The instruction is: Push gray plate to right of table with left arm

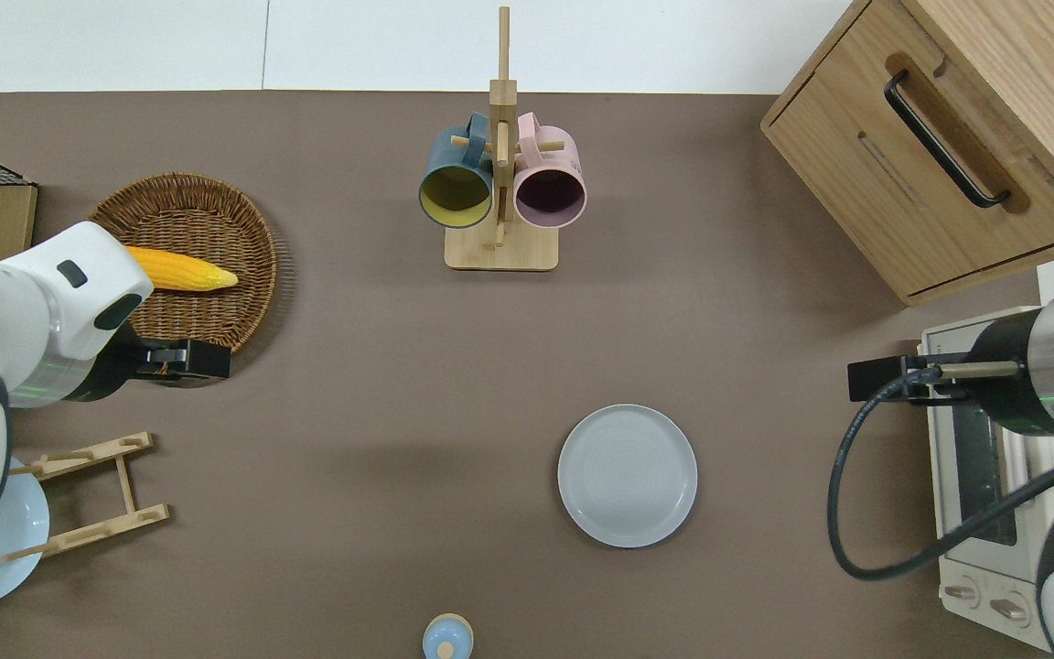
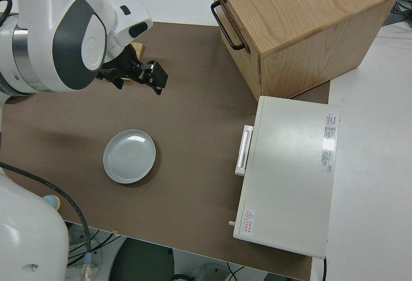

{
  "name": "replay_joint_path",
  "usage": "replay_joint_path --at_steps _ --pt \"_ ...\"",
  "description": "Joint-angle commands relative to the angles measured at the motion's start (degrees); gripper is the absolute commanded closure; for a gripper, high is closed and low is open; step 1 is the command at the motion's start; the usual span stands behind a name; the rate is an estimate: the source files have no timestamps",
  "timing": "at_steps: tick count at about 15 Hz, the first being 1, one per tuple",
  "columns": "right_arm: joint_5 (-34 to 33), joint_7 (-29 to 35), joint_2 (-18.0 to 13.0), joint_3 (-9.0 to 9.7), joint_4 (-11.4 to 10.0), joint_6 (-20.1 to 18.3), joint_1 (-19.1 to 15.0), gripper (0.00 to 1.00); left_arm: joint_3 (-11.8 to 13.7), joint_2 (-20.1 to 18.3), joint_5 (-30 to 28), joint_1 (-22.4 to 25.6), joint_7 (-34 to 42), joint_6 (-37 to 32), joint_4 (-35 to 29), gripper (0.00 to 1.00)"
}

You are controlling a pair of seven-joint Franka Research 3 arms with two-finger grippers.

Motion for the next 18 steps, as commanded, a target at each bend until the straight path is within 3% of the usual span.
replay_joint_path --at_steps 1,18 --pt "1.2 0.6 -1.6 0.91 -1.6 0.0 -1.7 0.005 -1.5 -0.1 1.4 2.2 2.5 -5.5 5.8 0.01" --pt "1.2 0.6 -1.6 0.91 -1.6 0.0 -1.7 0.005 -0.3 0.0 1.4 3.9 2.3 -6.3 8.3 0.01"
